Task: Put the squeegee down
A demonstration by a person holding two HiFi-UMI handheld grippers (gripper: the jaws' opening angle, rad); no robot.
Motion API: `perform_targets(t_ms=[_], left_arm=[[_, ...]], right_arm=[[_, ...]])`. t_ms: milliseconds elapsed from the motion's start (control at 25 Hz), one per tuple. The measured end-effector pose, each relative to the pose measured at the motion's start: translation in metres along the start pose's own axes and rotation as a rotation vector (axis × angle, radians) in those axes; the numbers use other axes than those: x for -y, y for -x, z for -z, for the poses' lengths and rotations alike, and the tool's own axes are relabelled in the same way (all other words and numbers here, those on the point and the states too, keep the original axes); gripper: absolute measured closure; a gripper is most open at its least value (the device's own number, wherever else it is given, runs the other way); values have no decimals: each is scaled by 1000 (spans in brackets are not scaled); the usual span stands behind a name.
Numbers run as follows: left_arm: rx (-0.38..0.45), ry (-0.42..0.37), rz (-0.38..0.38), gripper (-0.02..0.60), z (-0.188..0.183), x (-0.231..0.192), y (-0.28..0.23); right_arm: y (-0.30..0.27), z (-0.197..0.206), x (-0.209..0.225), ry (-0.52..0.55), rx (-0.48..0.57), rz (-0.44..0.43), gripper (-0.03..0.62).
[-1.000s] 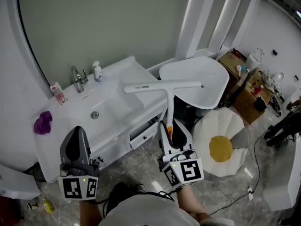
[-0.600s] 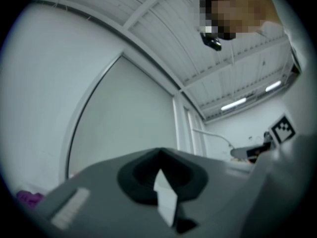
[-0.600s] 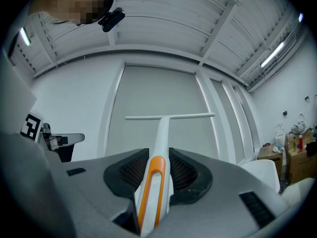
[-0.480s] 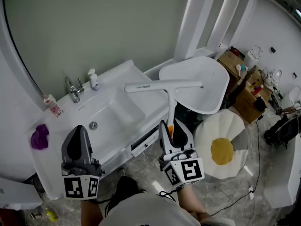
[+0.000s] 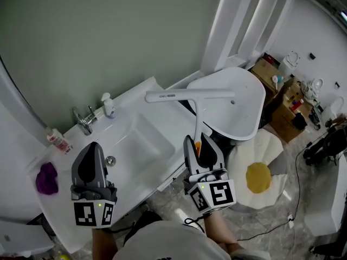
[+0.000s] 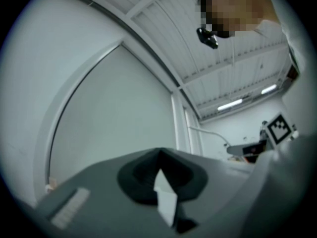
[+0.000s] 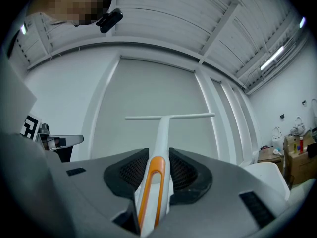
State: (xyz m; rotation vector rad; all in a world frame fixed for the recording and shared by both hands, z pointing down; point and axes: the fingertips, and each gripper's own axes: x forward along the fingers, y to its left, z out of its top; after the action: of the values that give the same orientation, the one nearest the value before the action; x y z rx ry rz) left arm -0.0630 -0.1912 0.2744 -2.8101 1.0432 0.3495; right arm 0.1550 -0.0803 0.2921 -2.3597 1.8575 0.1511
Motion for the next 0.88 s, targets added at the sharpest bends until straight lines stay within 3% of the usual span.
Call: perform_targets(t_ms=[400,880], left_arm=[[-22,31,63,574,30,-44,-46],[-92,69,12,574,70,-64,-74]], right_arm=[[-61,27,-7,-5,-41,41,471],[-124,79,8,-15,-177,-13,471]])
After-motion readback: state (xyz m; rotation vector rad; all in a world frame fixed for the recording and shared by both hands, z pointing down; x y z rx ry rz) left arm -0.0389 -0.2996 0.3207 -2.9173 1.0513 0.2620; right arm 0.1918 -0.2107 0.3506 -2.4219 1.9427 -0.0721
